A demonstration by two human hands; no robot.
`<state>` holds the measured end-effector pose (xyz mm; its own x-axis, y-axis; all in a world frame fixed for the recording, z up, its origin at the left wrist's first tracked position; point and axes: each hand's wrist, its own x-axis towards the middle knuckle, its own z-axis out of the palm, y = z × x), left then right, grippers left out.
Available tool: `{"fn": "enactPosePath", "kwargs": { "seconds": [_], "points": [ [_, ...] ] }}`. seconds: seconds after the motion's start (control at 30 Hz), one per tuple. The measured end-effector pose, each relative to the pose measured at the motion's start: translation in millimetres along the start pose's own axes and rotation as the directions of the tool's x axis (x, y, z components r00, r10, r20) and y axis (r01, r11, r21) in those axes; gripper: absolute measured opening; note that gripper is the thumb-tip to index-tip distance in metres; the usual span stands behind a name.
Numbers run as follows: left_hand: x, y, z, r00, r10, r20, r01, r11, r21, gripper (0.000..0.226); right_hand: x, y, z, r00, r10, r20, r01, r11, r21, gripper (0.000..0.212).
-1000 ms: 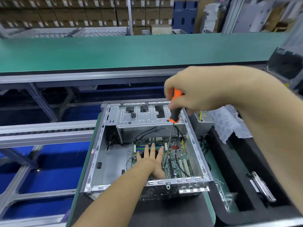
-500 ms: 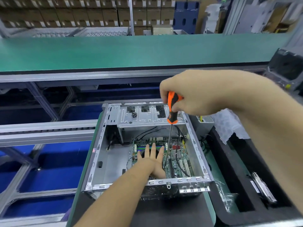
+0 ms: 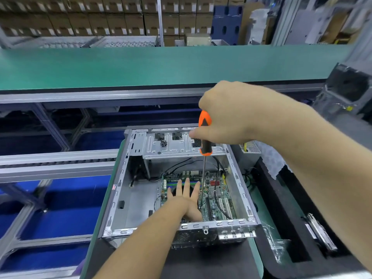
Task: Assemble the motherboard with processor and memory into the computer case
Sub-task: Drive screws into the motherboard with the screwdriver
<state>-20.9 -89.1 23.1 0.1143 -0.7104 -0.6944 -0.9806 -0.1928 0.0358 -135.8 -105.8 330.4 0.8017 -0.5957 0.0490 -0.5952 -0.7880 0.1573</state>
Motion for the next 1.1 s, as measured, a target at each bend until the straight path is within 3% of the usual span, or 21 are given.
{"fn": "enactPosePath", "kwargs": {
  "seconds": [0.13,0.2,0.3,0.43,0.6,0.67,0.73,0.83,0.97,1.1],
  "points": [
    [-1.7,-0.6,-1.2,1.000,0.002,0.002,-0.002,1.000,-0.022,0.112,5.3,-1.8,8.5,0.996,0.053,-0.078,-0.058,0.997,-0.058,0.043],
    [-2.3,-0.8,-2.2,1.000,0.009,0.006,-0.009,1.000,-0.029,0.113,10.5,-1.3,14.5,0.999,-0.044,-0.021,0.043,0.998,-0.037,0.020],
    [-2.7,-1.0,-2.9,1.000,0.018,0.003,-0.018,0.999,-0.033,0.113,10.8,2.0,15.6,0.990,-0.133,0.049,0.134,0.991,-0.015,0.019],
    [-3.3,-1.7,-2.2,1.000,0.020,0.001,-0.020,0.999,-0.035,0.109,-0.2,10.4,-2.4,0.961,-0.206,0.183,0.171,0.967,0.191,0.029],
    [-3.5,-1.0,-2.2,1.000,0.023,-0.001,-0.023,0.999,-0.040,0.110,7.0,7.5,-2.6,0.994,-0.103,0.038,0.098,0.989,0.111,0.016],
    [-3.6,-1.9,-1.6,1.000,0.020,-0.001,-0.020,0.999,-0.042,0.111,10.6,2.7,2.7,0.999,-0.042,0.029,0.042,0.999,0.021,0.038],
    [-2.8,-1.7,-1.4,1.000,0.022,-0.002,-0.022,0.999,-0.045,0.111,9.8,3.9,5.3,0.996,-0.022,0.082,0.023,1.000,-0.014,0.038],
    [-1.3,-2.6,-1.4,1.000,0.021,-0.003,-0.022,0.999,-0.043,0.111,3.7,7.1,0.4,0.981,-0.079,0.177,0.065,0.995,0.082,0.019],
    [-0.6,-2.4,0.5,1.000,0.017,0.000,-0.017,0.999,-0.048,0.113,2.4,2.7,-4.4,0.990,0.035,0.138,-0.033,0.999,-0.018,0.042],
    [-0.4,-2.6,-1.3,1.000,0.021,-0.005,-0.021,0.999,-0.044,0.111,-0.5,1.5,-4.1,0.970,-0.058,0.238,0.050,0.998,0.039,0.023]
  ]
}}
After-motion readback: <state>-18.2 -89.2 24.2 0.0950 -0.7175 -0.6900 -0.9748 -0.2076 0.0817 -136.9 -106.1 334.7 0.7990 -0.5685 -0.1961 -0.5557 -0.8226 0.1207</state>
